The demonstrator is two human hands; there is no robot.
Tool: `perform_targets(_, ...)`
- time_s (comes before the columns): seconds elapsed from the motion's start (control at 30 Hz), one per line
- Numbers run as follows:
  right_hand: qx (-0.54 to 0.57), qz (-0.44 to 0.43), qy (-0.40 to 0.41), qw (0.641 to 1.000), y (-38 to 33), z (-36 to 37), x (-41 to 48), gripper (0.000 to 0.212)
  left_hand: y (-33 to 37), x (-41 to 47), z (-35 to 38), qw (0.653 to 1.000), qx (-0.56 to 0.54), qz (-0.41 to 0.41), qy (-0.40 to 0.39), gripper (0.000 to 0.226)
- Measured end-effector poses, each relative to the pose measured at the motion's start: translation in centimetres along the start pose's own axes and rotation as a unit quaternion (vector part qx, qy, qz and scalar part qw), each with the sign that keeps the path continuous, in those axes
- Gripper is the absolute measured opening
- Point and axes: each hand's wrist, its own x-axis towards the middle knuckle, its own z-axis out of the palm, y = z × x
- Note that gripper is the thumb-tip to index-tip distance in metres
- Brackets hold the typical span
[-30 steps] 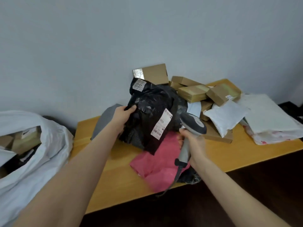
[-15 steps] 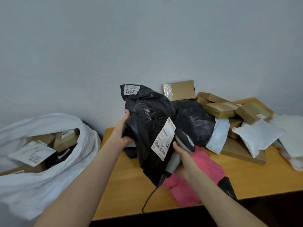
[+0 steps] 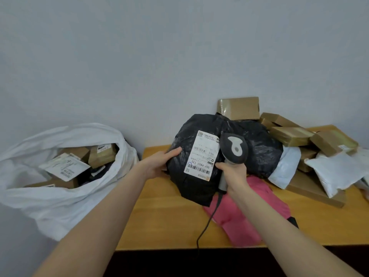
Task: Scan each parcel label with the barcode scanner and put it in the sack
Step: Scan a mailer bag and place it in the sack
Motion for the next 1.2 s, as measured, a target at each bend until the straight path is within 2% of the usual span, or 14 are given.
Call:
perform_targets(0.13, -0.029, -0.024, -0.003, 0.999, 0.0, -0.1, -0.2, 0.029, -1.5, 1.0, -0.1, 0.993, -0.048, 0.038, 0.101, 0.049)
perform_targets(0.3, -0.06, -0.032, 0.0, 0.998, 0.2, -0.8, 0.0, 0.031, -2.3, 1.4, 0.7, 0.985, -0.081, 0.078, 0.13, 0.029)
perform_targets(0.43, -0.084, -0.021, 0.008, 0.996, 0.6, -2.0, -1.1, 0.026, -2.8, 1.8, 1.1, 0.97, -0.141, 0.099, 0.172, 0.021)
perform_targets(0.53, -0.066, 0.005, -0.021, 0.998, 1.3, -2.7, -3.8, 0.007, -3.5, 2.2, 1.1, 0.962, -0.165, 0.108, 0.187, 0.02)
perform_targets(0.77, -0.086, 0.052, -0.103, 0.99, 3.5, -2.5, -9.1, 0.037, -4.8, 3.1, 1.0, 0.946, -0.229, 0.11, 0.201, 0.022)
perform_targets(1.2, -0.109, 0.077, -0.13, 0.982, 2.8, -2.0, -9.9, 0.028, -6.5, 4.4, 0.3, 0.936, -0.283, 0.087, 0.189, 0.02)
